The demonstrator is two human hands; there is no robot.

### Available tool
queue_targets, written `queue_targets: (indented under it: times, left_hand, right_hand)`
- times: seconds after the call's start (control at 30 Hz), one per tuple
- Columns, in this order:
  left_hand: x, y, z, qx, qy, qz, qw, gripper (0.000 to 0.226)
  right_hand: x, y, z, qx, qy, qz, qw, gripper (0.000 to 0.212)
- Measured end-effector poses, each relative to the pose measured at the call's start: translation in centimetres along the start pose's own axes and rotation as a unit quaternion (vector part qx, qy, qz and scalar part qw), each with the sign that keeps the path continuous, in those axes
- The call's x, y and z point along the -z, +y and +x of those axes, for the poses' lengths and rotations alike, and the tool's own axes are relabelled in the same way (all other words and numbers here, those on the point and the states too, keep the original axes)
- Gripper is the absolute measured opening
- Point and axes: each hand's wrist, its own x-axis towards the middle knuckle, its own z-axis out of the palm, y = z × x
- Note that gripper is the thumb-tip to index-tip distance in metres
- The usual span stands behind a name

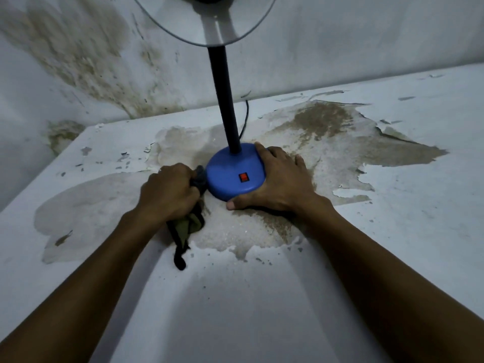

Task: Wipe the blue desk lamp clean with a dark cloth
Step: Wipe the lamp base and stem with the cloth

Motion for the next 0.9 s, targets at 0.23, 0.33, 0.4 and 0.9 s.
queue_targets:
  times: [0.23, 0.33, 0.4, 0.9]
  left_hand:
    - [0.3, 0.5, -1.3, 0.018, -0.03, -0.058, 0.998, 0.046]
    - [0.6, 1.7, -1.5, -0.001, -0.023, -0.024, 0.999, 0.015]
    - [0.6, 2.9, -2.6, -0.036, -0.027, -0.003, 0.999, 0.02]
    - [2.2, -2.2, -1.6, -0.008, 0.035, -0.327, 0.945, 0.024]
  right_hand:
    - [1.7, 0.4, 0.4, 0.002, -0.051, 0.004, 0.999, 0.137]
    - [1.7, 0.5, 0.4, 0.001, -0.058, 0.021, 0.998, 0.135]
    - [1.5, 0.5, 0.4, 0.001, -0.049, 0.026, 0.998, 0.134]
    - [1.7, 0.1, 0.1, -0.002, -0.04, 0.026, 0.999, 0.137]
